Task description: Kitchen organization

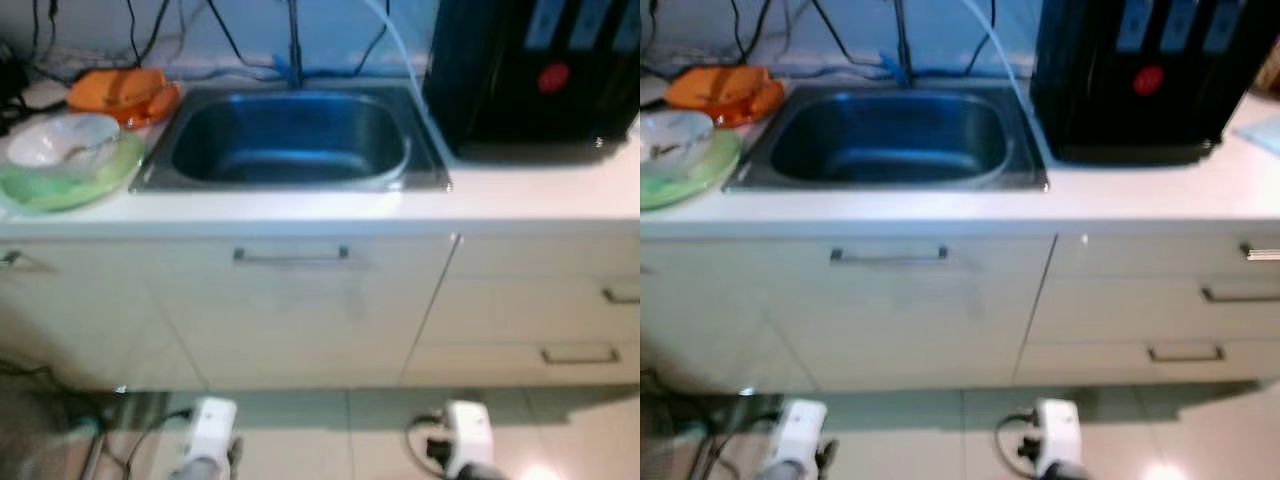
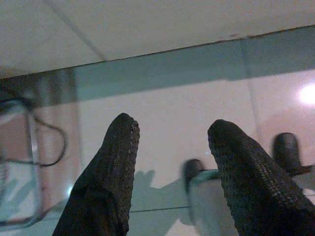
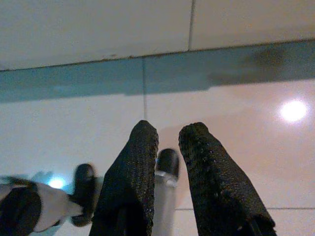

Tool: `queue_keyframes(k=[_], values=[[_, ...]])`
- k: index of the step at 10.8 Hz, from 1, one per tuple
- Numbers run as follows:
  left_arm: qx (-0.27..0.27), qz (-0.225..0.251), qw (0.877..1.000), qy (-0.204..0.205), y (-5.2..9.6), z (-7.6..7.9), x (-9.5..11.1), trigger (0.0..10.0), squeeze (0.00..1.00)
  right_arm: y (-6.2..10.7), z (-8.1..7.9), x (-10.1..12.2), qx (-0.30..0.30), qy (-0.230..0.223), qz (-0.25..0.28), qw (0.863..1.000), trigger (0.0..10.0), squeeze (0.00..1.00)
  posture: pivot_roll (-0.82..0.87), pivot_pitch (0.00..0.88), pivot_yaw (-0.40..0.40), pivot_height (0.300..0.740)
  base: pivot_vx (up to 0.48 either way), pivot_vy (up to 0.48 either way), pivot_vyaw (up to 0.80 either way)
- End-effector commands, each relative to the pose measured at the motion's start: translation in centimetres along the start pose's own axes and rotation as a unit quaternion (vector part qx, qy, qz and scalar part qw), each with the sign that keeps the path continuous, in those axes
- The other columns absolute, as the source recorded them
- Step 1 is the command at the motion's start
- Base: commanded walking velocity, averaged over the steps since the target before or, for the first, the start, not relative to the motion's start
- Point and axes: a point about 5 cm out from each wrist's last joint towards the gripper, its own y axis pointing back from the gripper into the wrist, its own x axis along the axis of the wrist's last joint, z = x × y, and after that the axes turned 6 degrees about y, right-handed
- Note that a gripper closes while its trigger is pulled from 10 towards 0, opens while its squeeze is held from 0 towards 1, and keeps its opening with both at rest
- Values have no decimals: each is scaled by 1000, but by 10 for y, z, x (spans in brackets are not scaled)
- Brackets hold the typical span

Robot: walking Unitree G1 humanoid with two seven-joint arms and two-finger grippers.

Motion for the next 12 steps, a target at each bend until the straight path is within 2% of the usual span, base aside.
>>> queue_keyframes(k=[1, 3, 4, 6, 7, 8, 9, 10, 11, 12], values=[[23, -9, 1000, -5, 3, -15, -9, 10000, 0, -1, -12, -4, 13, -3, -4, 1000, 10000, 0, 197, 49, 19, 740, 0, 0, 0], [32, 15, 999, -14, 4, -17, -5, 10000, 0, -1, -10, -3, 9, 10, 5, 1000, 10000, 0, 199, 43, 22, 740, 0, 0, 0], [38, 44, 998, -19, 4, -17, 3, 10000, 0, -1, -10, 0, 13, 21, 17, 1000, 10000, 0, 203, 38, 21, 740, 0, 0, 0], [63, 148, 987, -26, 4, -22, 38, 10000, 0, 1, -6, 6, -11, 31, 63, 997, 10000, 0, 212, 24, 18, 740, 0, 0, 0], [71, 215, 974, -19, 7, -23, 60, 10000, 0, 0, 0, 33, -29, 45, 125, 991, 10000, 0, 207, 23, 20, 740, 0, 0, 0], [72, 248, 966, -23, 10, -22, 71, 10000, 0, 0, 4, 62, -33, 62, 180, 981, 10000, 0, 212, 21, 15, 740, 0, 0, 0], [72, 303, 950, -35, 16, -18, 89, 10000, 0, 5, 2, 102, -32, 79, 276, 957, 10000, 0, 206, 22, 14, 740, 0, 0, 0], [72, 352, 933, -28, 23, -16, 105, 10000, 0, 12, -3, 126, -26, 79, 341, 936, 10000, 0, 202, 30, 11, 740, 0, 0, 0], [73, 397, 914, -31, 33, -15, 120, 10000, 0, 20, -2, 144, -29, 71, 390, 918, 10000, 0, 205, 36, 3, 740, 0, 0, 0], [75, 426, 901, -33, 41, -14, 129, 10000, 0, 26, 1, 154, -37, 66, 415, 907, 10000, 0, 208, 39, -2, 740, 0, 0, 0]])
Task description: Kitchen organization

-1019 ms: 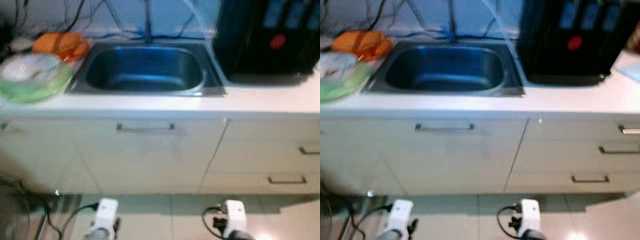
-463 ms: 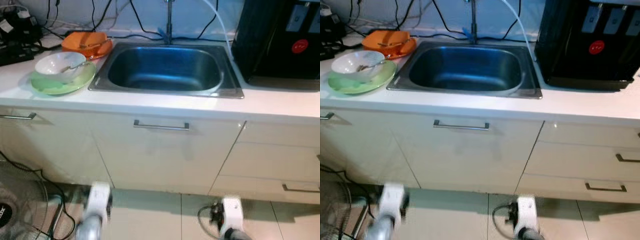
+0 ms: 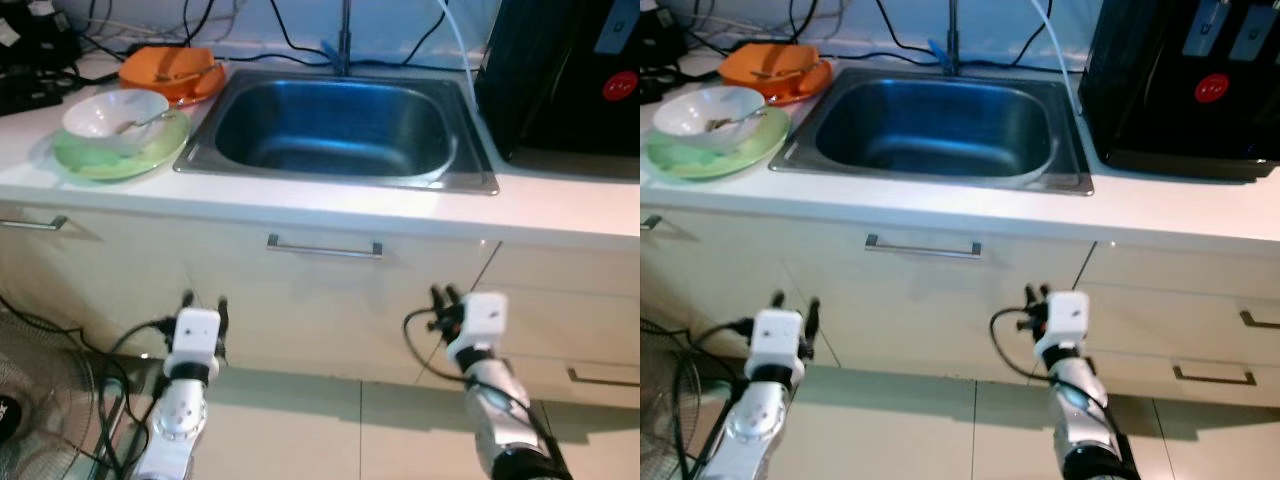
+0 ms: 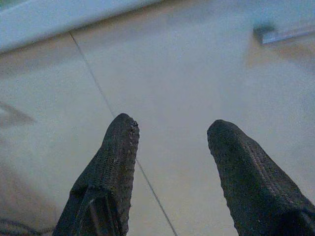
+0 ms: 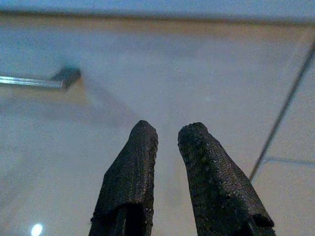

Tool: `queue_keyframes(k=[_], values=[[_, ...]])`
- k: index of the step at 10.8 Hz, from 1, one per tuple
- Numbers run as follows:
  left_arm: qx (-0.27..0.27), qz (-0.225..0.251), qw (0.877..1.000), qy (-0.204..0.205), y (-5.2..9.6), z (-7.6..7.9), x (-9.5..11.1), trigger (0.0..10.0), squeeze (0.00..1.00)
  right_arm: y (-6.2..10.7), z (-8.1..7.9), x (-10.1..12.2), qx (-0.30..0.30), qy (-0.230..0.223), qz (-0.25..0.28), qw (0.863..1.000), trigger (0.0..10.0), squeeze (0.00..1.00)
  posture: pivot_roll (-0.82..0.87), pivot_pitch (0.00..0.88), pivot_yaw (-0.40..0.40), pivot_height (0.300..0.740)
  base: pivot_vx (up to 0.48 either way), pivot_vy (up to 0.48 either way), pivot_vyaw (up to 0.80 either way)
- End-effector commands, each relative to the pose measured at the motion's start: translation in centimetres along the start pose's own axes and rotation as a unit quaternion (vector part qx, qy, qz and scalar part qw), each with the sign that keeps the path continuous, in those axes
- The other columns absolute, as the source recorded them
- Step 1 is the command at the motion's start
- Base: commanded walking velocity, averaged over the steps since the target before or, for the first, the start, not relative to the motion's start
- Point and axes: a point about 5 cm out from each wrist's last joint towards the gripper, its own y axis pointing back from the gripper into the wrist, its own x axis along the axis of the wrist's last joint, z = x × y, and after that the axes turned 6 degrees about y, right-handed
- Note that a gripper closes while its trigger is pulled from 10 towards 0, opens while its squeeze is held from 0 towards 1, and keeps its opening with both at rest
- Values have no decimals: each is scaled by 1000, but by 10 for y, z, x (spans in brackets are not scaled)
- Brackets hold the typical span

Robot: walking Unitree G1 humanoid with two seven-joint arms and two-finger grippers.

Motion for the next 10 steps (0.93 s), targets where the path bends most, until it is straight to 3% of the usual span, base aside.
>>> queue_keyframes(k=[1, 3, 4, 5, 6, 7, 8, 9, 10], values=[[9, 17, 1000, -2, 2, -1, 7, 10000, 0, 2, 5, 5, -13, -4, 19, 1000, 10000, 0, 205, 43, -2, 740, 0, 0, 0], [25, 71, 997, 2, 3, -4, 34, 10000, 0, 7, 11, 25, -27, 11, 66, 997, 10000, 0, 197, 49, -9, 740, 0, 0, 0], [16, 111, 993, -23, -3, -1, 54, 10000, 0, 7, 12, 38, -22, 39, 93, 995, 10000, 0, 191, 49, -13, 740, 0, 0, 0], [12, 154, 988, -12, -19, 6, 84, 10000, 0, -2, 9, 63, -27, 25, 134, 990, 10000, 0, 188, 48, -15, 740, 0, 0, 0], [11, 184, 983, 6, -26, 11, 102, 10000, 0, -17, -4, 98, -10, 10, 183, 983, 10000, 0, 182, 47, -12, 740, 0, 0, 0], [-3, 209, 977, 35, -31, 16, 112, 10000, 0, -25, -12, 110, 4, 4, 196, 981, 10000, 0, 184, 44, -13, 740, 0, 0, 0], [-30, 218, 975, 26, -48, 33, 129, 10000, 0, -37, -25, 117, 26, -8, 192, 981, 10000, 0, 197, 41, -22, 740, 0, 0, 0], [-43, 206, 976, 50, -57, 44, 133, 10000, 1000, -47, -39, 120, 42, -21, 182, 982, 10000, 1000, 197, 33, -19, 740, 0, 0, 0], [-61, 208, 975, 39, -62, 53, 143, 10000, 1000, -53, -51, 129, 59, -29, 190, 980, 10000, 1000, 198, 31, -18, 740, 0, 0, 0]])
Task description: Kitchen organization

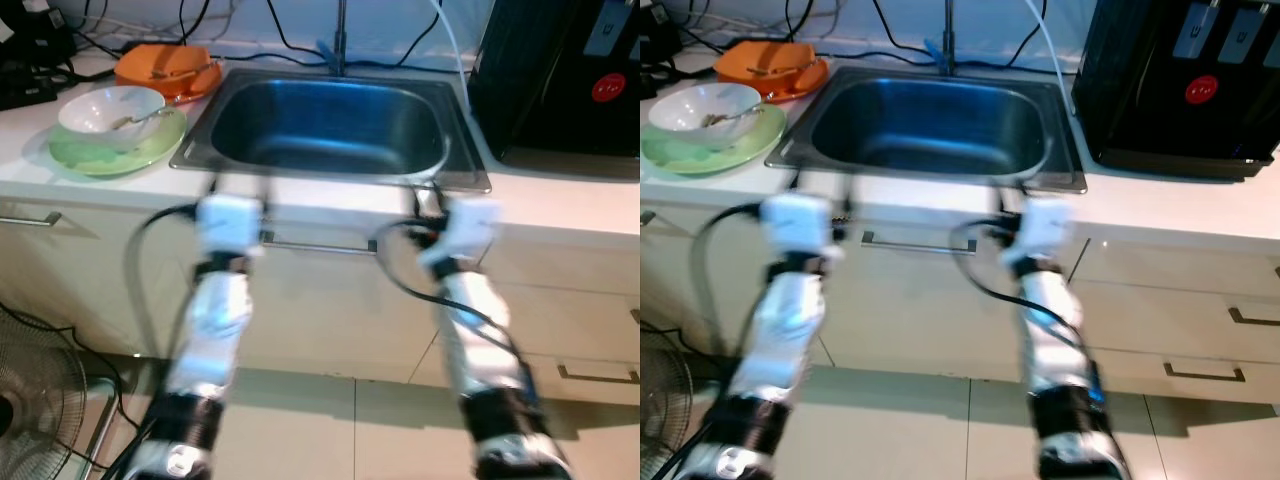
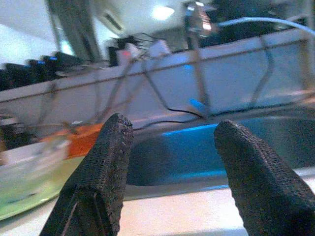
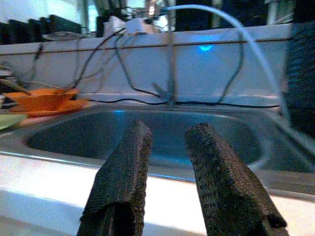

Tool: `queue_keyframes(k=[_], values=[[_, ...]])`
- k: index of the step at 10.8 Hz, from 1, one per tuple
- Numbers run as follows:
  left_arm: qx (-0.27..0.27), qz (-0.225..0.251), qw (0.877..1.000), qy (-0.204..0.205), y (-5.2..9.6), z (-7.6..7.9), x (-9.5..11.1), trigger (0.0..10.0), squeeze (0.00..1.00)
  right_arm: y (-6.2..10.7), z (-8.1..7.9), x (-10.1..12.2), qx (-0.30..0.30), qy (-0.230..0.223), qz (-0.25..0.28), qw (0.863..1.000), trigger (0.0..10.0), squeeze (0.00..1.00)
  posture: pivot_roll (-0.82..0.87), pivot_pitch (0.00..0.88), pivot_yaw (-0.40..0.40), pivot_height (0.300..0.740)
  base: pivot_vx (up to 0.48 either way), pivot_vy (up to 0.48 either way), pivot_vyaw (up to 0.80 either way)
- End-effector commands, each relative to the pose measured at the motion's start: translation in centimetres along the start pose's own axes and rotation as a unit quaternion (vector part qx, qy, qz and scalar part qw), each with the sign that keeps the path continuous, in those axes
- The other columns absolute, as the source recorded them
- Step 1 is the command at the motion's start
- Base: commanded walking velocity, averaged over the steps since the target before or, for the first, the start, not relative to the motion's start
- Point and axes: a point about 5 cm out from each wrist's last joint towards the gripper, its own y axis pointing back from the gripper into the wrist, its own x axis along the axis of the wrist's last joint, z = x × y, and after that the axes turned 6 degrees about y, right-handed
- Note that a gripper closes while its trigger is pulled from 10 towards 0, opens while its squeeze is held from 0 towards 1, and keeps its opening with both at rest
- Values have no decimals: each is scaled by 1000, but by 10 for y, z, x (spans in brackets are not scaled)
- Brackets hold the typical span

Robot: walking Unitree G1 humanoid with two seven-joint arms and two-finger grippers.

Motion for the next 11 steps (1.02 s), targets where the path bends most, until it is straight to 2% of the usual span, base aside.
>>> queue_keyframes(k=[1, 4, 6, 7, 8, 11], values=[[-15, -11, 1000, -8, -4, 6, 0, 10000, 1000, -5, -4, 3, 7, -10, 3, 1000, 10000, 1000, 196, 29, -19, 740, 0, 0, 0], [-21, -21, 1000, -7, -8, 8, -2, 10000, 1000, -9, -5, 5, 11, -17, 6, 1000, 10000, 1000, 200, 8, -13, 740, 0, 0, 0], [-9, -42, 999, -9, -8, 2, -9, 10000, 1000, -10, -1, 2, -3, -9, -6, 1000, 10000, 1000, 198, 0, -6, 740, 0, 0, 0], [-11, -53, 999, -7, -9, 2, -12, 10000, 0, -10, 0, 0, -9, -13, -13, 1000, 10000, 682, 196, 0, -4, 740, 0, 0, 0], [-20, -53, 998, 1, -9, 6, -11, 10000, 0, -10, 2, -2, -16, -21, -20, 999, 10000, 0, 195, 0, -4, 740, 0, 0, 0], [-16, -62, 998, 19, -9, 12, -12, 10000, 0, -8, 5, -10, -28, -12, -50, 998, 10000, 0, 196, 14, -4, 740, 0, 0, 0]])
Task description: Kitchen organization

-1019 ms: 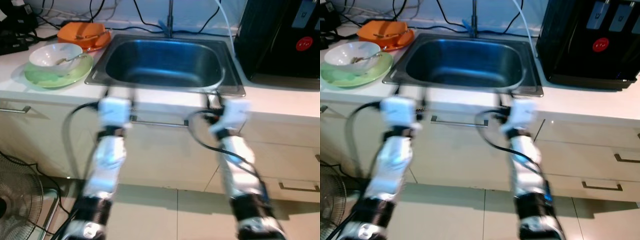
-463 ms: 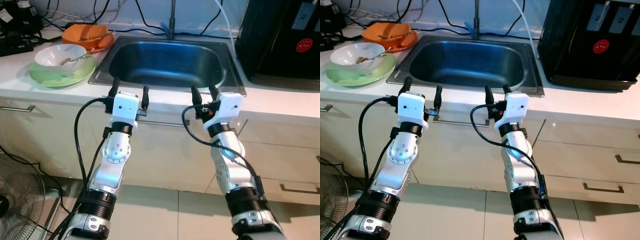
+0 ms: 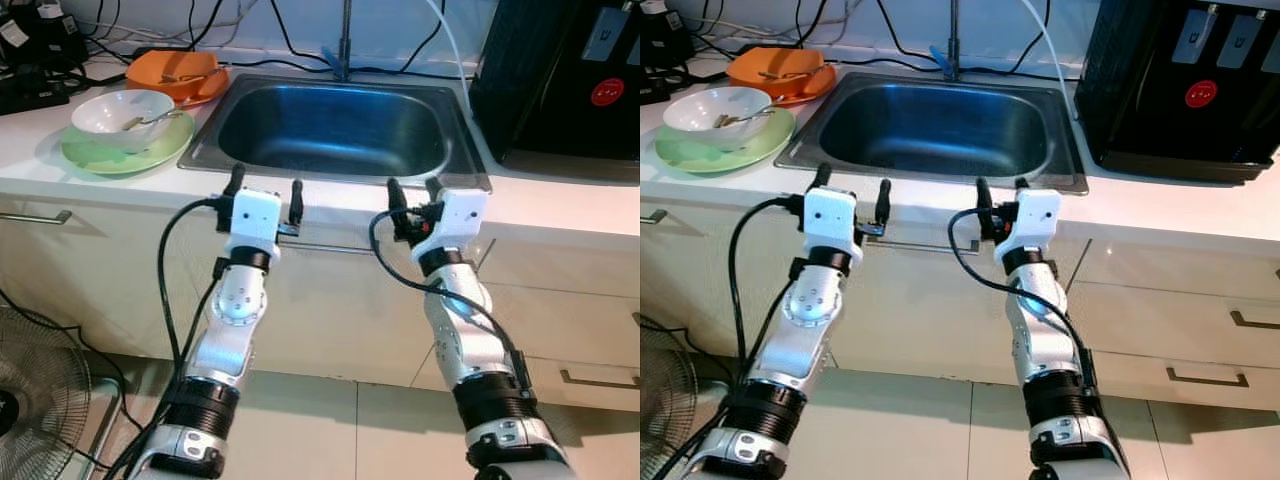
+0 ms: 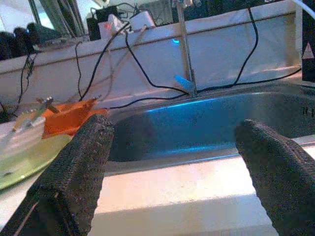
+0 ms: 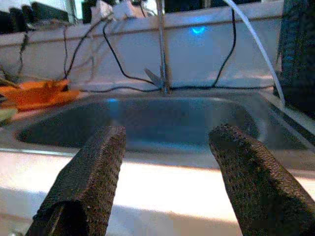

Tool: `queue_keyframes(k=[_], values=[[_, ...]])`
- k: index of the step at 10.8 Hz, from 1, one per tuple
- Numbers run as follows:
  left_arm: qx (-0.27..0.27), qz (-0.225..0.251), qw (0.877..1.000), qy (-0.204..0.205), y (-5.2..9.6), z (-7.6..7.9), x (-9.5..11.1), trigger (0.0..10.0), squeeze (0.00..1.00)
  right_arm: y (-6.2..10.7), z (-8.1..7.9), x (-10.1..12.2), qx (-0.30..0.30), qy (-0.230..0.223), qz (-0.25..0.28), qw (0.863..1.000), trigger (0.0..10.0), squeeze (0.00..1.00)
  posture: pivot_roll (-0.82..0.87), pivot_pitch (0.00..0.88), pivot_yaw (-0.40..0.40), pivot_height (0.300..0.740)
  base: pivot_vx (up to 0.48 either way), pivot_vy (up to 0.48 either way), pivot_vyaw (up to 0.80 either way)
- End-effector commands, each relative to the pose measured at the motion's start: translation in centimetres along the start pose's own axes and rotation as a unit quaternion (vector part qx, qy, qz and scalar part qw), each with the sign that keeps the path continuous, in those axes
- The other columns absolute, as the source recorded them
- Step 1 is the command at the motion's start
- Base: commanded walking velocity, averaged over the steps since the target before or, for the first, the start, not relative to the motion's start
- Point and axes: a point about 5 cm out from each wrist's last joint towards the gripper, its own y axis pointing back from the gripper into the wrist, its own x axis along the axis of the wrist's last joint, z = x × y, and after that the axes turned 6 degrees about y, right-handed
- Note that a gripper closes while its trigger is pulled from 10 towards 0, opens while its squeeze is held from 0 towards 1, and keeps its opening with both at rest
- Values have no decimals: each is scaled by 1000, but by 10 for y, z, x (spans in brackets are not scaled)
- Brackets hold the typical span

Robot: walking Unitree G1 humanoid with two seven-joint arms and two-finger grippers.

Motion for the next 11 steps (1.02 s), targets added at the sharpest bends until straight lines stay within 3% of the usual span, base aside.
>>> queue_keyframes(k=[1, 11], values=[[0, -1, 1000, 3, -3, 0, 2, 10000, 0, -2, 1, 1, 0, 2, -5, 1000, 10000, 0, 198, 17, -3, 740, 0, 0, 0], [17, -20, 1000, 13, 4, -5, -3, 10000, 0, -1, 2, -1, 7, -7, -13, 1000, 10000, 0, 197, 32, -9, 740, 0, 0, 622]])
